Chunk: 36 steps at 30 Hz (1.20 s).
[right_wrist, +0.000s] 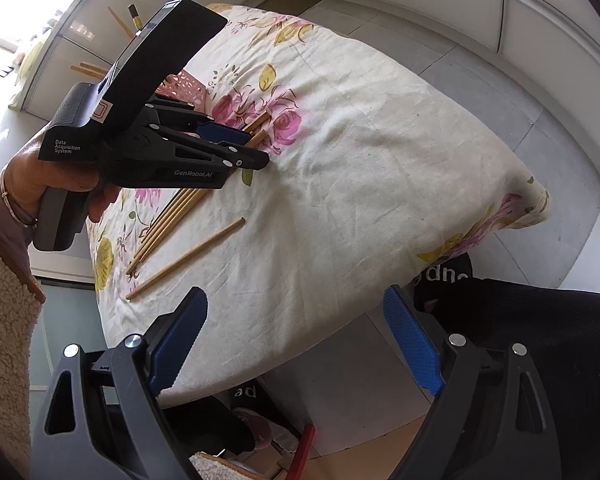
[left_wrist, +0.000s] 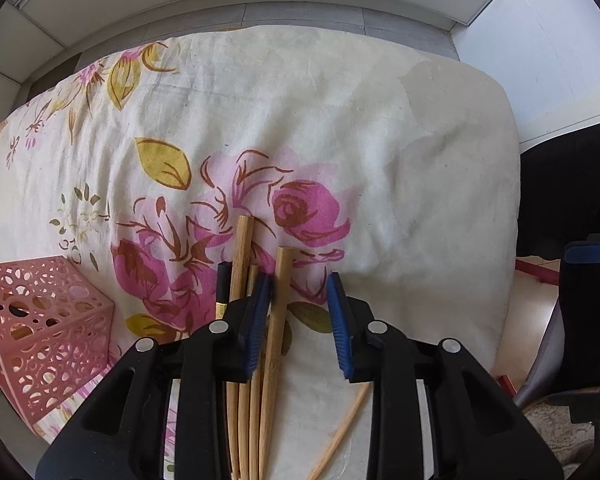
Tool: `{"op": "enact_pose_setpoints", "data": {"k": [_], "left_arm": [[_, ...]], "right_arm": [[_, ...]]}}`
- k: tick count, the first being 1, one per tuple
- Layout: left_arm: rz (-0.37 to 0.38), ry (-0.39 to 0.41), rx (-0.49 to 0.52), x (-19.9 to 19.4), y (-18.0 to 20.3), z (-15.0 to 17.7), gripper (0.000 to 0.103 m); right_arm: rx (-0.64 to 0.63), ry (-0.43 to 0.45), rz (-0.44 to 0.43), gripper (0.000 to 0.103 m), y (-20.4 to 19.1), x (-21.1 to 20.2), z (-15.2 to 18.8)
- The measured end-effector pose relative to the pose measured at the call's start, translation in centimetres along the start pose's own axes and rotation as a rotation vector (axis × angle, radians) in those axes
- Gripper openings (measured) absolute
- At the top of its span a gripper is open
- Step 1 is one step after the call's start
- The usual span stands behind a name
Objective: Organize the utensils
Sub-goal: 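Lower the left gripper onto the pile and grasp a wooden chopstick, then lift the chopstick upright with the left gripper while the right gripper grasps another wooden chopstick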
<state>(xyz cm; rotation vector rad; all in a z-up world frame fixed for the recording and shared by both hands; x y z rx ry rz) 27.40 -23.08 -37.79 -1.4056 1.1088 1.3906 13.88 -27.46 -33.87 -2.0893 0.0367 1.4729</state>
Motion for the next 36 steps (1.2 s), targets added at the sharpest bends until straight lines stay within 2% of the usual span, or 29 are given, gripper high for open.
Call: {"op": "enact_pose_setpoints", "data": {"k": [1,3,6,9,12,14,16,19,23,26,30,31,32,36], "left_arm": [[-0.005,0.011,-0.009,-0.1,0.1,0.2,0.009],[-0.036,0.039,-0.031,-0.3,0.3,1.2,0.007],[-0.058,0.112,-0.097,-2.0,-0.4,3.2,0.007],[-0.055,0.235,-0.186,-6.2,-1.9,5.3,0.007],[-0.079,0.367,-0.269,-11.2,-3.2,8.3,0.007],[-0.104,0.444,-0.315,-14.1,-3.6,10.4,0.007],[-0.121,0.521,-0.356,-16.8,-3.7,12.5,0.007],[-0.167,0.618,-0.391,-20.2,-3.2,14.7,0.007],[-0.229,0.706,-0.386,-23.6,-2.4,16.4,0.007],[-0.252,0.76,-0.379,-25.6,-1.9,17.1,0.007],[-0.28,0.803,-0.368,-27.5,-1.4,17.6,0.007],[-0.285,0.811,-0.369,-27.8,-1.4,17.7,0.007],[-0.286,0.82,-0.372,-28.1,-1.3,17.8,0.007],[-0.289,0.839,-0.393,-28.3,-1.5,18.3,0.007]], "right_arm": [[-0.003,-0.005,-0.001,0.087,-0.2,0.1,0.0],[0.009,-0.038,-0.018,0.087,-0.6,0.7,0.0],[0.095,-0.15,-0.092,0.087,-1.3,2.3,0.2],[0.22,-0.265,-0.132,0.087,-2.0,3.9,0.0],[0.299,-0.306,-0.148,0.085,-3.4,4.9,-1.3],[0.316,-0.305,-0.127,0.079,-4.5,5.4,-2.2],[0.378,-0.347,-0.13,0.06,-5.4,6.5,-2.6],[0.492,-0.421,-0.138,0.046,-6.3,8.5,-2.7],[0.554,-0.425,-0.015,0.038,-6.2,10.2,-3.1],[0.574,-0.439,0.082,0.029,-6.0,11.4,-3.9],[0.47,-0.46,0.214,0.023,-7.5,12.5,-5.2],[0.427,-0.465,0.248,0.014,-7.8,12.7,-5.3],[0.382,-0.463,0.274,0.013,-8.1,12.6,-5.5],[0.255,-0.466,0.29,0.009,-7.9,12.6,-6.2]]}}
Point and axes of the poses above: each gripper's, at about its wrist camera, not at the fingertips, and x roughly the way its jaws point, y to its right, z to its underside, the point moved 6 cm from there along x, roughly the way its jaws point
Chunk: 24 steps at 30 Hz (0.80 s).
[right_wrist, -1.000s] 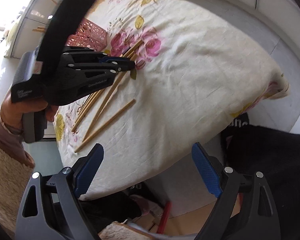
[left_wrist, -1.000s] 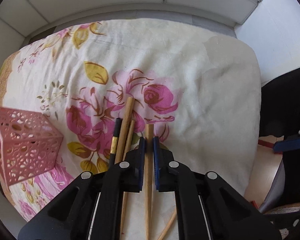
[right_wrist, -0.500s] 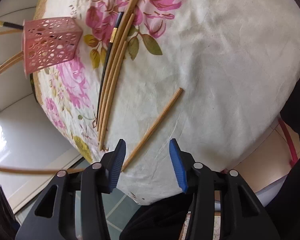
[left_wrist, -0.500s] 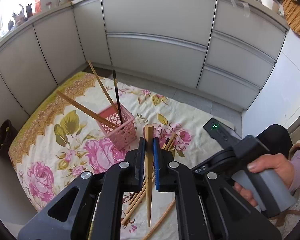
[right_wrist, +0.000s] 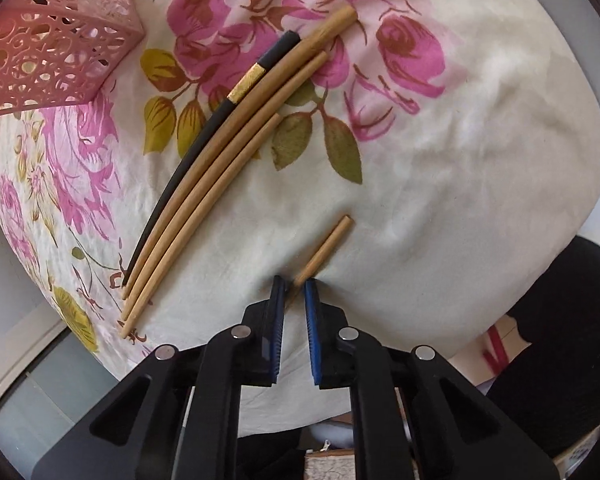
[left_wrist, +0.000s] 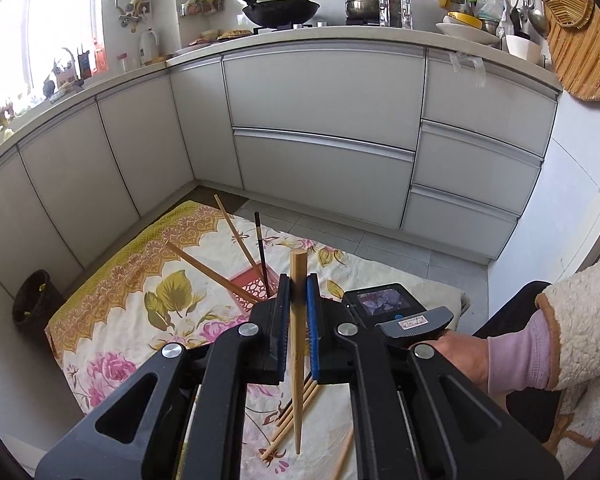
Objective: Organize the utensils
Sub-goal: 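Lift the chopstick upright with the left gripper while the right gripper grasps another wooden chopstick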
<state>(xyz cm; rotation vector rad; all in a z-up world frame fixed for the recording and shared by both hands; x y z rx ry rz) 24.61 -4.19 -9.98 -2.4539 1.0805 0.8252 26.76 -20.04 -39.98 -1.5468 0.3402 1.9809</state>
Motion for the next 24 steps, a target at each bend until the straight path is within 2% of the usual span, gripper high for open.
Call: {"op": "enact_pose_setpoints", "data": {"k": [3,6,8,9,13,15,16,17,21,22,24], "left_arm": [[-0.005,-0.004,-0.001,0.0,0.1,0.2,0.007],[-0.002,0.001,-0.017,0.1,0.0,0.0,0.007],[0.004,0.004,-0.028,0.4,-0.1,0.0,0.007],[0.008,0.003,-0.033,0.5,-0.1,-0.1,0.007],[0.011,0.006,-0.05,1.1,0.1,-0.4,0.007],[0.006,0.004,-0.057,1.4,0.2,-0.4,0.007],[0.001,0.003,-0.066,1.6,0.2,-0.3,0.007],[-0.004,0.003,-0.079,1.8,0.1,-0.3,0.007],[-0.035,0.013,-0.177,2.3,-0.6,0.2,0.007],[-0.045,0.018,-0.204,2.3,-0.8,0.3,0.007],[-0.06,0.033,-0.262,2.2,-1.0,0.7,0.007]], "right_arm": [[-0.037,0.053,0.066,0.007,2.6,-1.2,-1.0],[-0.027,0.088,0.094,0.007,6.1,-2.3,-2.5],[-0.011,0.051,0.043,0.006,7.3,-2.3,-3.1],[-0.015,0.031,0.03,0.009,7.6,-2.2,-3.3],[-0.017,0.057,0.062,0.017,7.3,-2.3,-3.7],[-0.042,0.107,0.102,0.015,6.1,-2.2,-3.4],[-0.059,0.147,0.113,0.009,6.0,-2.4,-3.2],[-0.079,0.19,0.108,0.008,5.3,-2.3,-2.7],[-0.129,0.321,0.012,0.006,4.5,-2.6,-0.7],[-0.146,0.349,-0.017,0.006,3.6,-2.5,0.9],[-0.184,0.414,-0.047,0.006,4.3,-4.4,2.4]]}}
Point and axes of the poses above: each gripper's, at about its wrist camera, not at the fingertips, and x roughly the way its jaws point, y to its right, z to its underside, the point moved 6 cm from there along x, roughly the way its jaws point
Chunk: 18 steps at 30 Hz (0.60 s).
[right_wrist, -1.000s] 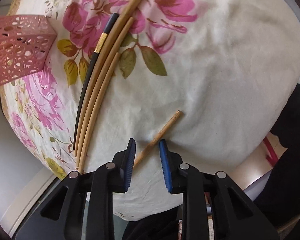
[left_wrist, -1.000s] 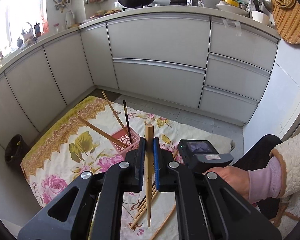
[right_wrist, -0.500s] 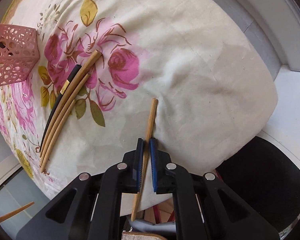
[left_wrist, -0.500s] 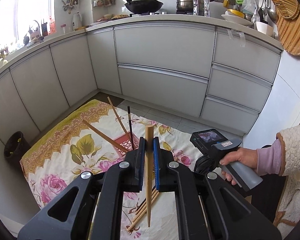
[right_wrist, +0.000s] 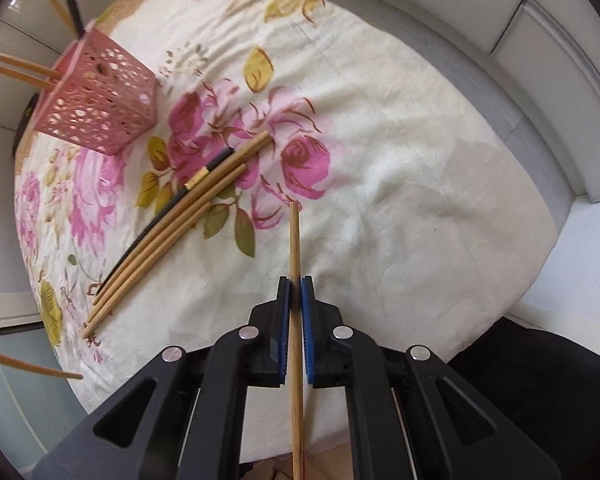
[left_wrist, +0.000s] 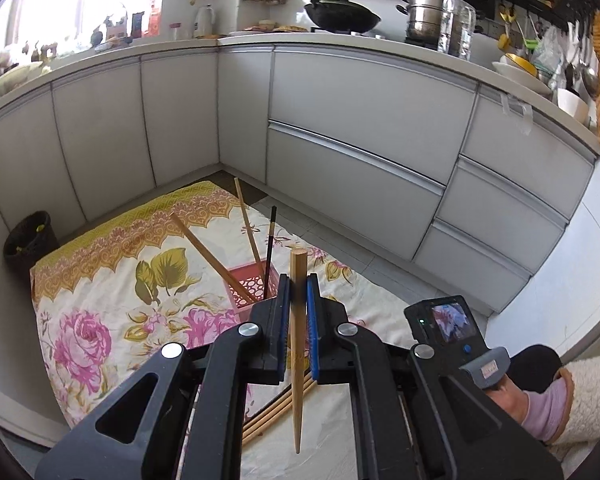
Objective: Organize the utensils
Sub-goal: 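Lift the chopstick upright with the left gripper while the right gripper grasps another wooden chopstick, then lower both held chopsticks into the pink holder and open both grippers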
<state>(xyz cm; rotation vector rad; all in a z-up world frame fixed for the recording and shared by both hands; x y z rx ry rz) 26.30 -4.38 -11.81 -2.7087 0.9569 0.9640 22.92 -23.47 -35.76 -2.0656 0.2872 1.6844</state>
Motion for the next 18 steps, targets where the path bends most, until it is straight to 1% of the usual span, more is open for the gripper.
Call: {"op": "enact_pose_setpoints", "data": {"k": [3,5,6,7,8,12,14,18], "left_arm": [[-0.017,0.029,-0.073,-0.9,-0.3,0.3,0.007],[-0.034,0.057,-0.116,-1.8,-0.4,0.4,0.007],[-0.041,0.076,-0.136,-2.3,-0.4,0.4,0.007],[-0.046,0.092,-0.155,-2.8,-0.4,0.3,0.007],[-0.053,0.103,-0.171,-3.1,-0.3,0.3,0.007],[-0.086,0.139,-0.192,-4.5,0.6,-0.5,0.007],[-0.093,0.162,-0.199,-5.3,1.0,-1.2,0.007],[-0.103,0.205,-0.206,-7.0,1.3,-3.6,0.007]], "right_arm": [[-0.061,0.123,-0.051,0.006,-1.0,-4.2,0.3],[-0.102,0.204,-0.085,0.006,-1.3,-7.2,-0.5],[-0.126,0.249,-0.092,0.006,-1.7,-8.9,-0.2],[-0.147,0.287,-0.099,0.006,-1.1,-10.7,-1.3],[-0.165,0.32,-0.105,0.006,-1.4,-12.2,-1.8],[-0.202,0.431,-0.134,0.006,-1.7,-17.4,-2.4],[-0.212,0.478,-0.154,0.006,-1.1,-20.5,-2.4],[-0.225,0.559,-0.183,0.006,-1.4,-26.2,-3.8]]}}
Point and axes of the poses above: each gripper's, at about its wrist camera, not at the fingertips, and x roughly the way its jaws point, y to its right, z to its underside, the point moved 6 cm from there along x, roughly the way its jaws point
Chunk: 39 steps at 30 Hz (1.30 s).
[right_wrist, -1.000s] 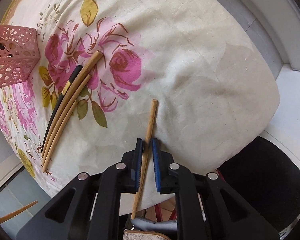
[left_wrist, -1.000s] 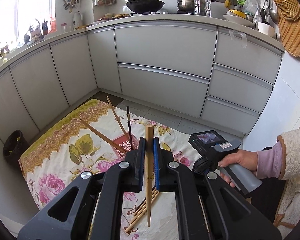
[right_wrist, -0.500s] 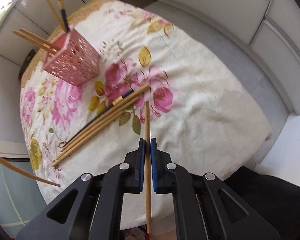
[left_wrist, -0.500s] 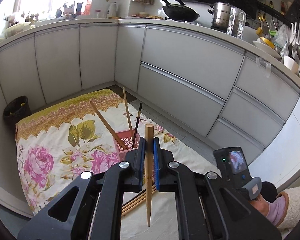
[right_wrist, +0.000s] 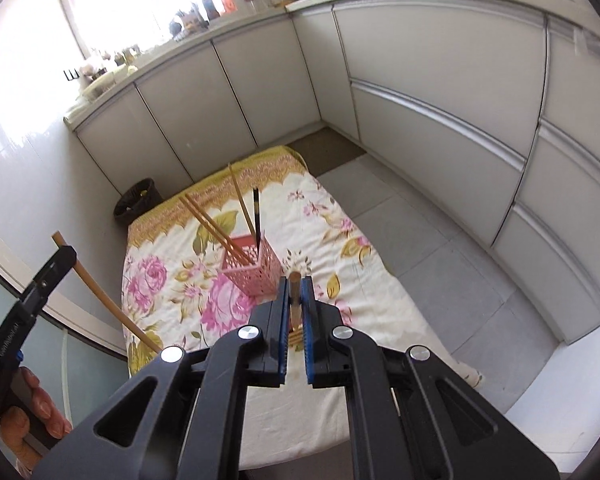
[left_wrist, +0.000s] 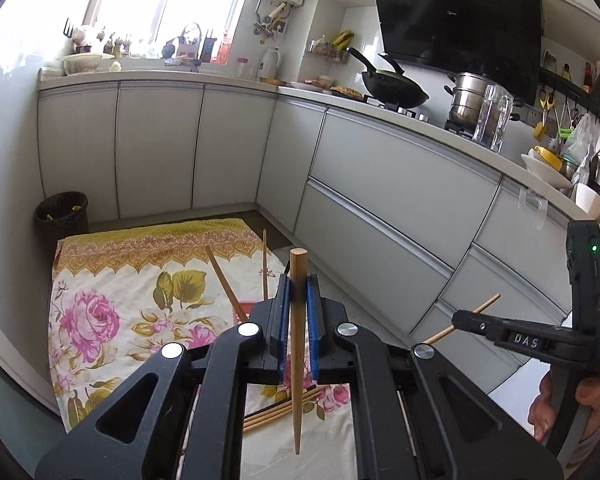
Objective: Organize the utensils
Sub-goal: 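Lower both held chopsticks into the pink holder and open both grippers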
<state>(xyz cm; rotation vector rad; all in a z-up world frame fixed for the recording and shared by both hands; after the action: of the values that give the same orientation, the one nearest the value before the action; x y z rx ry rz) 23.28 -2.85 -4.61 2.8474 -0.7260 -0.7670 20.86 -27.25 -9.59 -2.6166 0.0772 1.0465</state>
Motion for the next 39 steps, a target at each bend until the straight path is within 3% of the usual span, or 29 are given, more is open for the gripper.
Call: {"op": "enact_pose_setpoints", "data": {"k": [7,14,18,26,28,30,32,36,39], "left_arm": [[-0.047,0.117,0.04,-0.4,1.2,-6.6,0.007],[-0.124,0.179,0.035,3.8,-0.2,-10.3,0.007],[-0.15,0.157,0.007,7.4,-2.1,-10.4,0.007],[-0.156,0.09,-0.054,14.2,-5.5,-6.7,0.008],[-0.146,0.067,-0.054,15.1,-5.6,-5.6,0.015],[-0.146,0.064,-0.037,15.0,-5.4,-4.9,0.032],[-0.16,0.081,-0.017,14.3,-5.1,-5.0,0.04],[-0.175,0.126,-0.01,12.0,-4.8,-6.1,0.054],[-0.182,0.156,-0.008,9.9,-5.0,-6.8,0.057]], "right_arm": [[0.033,0.102,-0.04,0.006,-0.3,-3.8,-8.0],[0.022,0.152,-0.051,0.006,-1.0,-3.9,-11.8],[0.015,0.149,-0.057,0.006,-1.4,-2.2,-12.6],[0.025,0.089,-0.049,0.006,-1.4,3.2,-12.8],[0.025,0.079,-0.047,0.006,-1.4,4.0,-12.8],[0.025,0.069,-0.049,0.006,-1.5,4.7,-12.6],[0.031,0.062,-0.055,0.006,-1.6,5.2,-12.5],[0.031,0.06,-0.069,0.006,-2.2,5.4,-12.4],[0.023,0.069,-0.079,0.006,-3.0,5.2,-12.4]]}}
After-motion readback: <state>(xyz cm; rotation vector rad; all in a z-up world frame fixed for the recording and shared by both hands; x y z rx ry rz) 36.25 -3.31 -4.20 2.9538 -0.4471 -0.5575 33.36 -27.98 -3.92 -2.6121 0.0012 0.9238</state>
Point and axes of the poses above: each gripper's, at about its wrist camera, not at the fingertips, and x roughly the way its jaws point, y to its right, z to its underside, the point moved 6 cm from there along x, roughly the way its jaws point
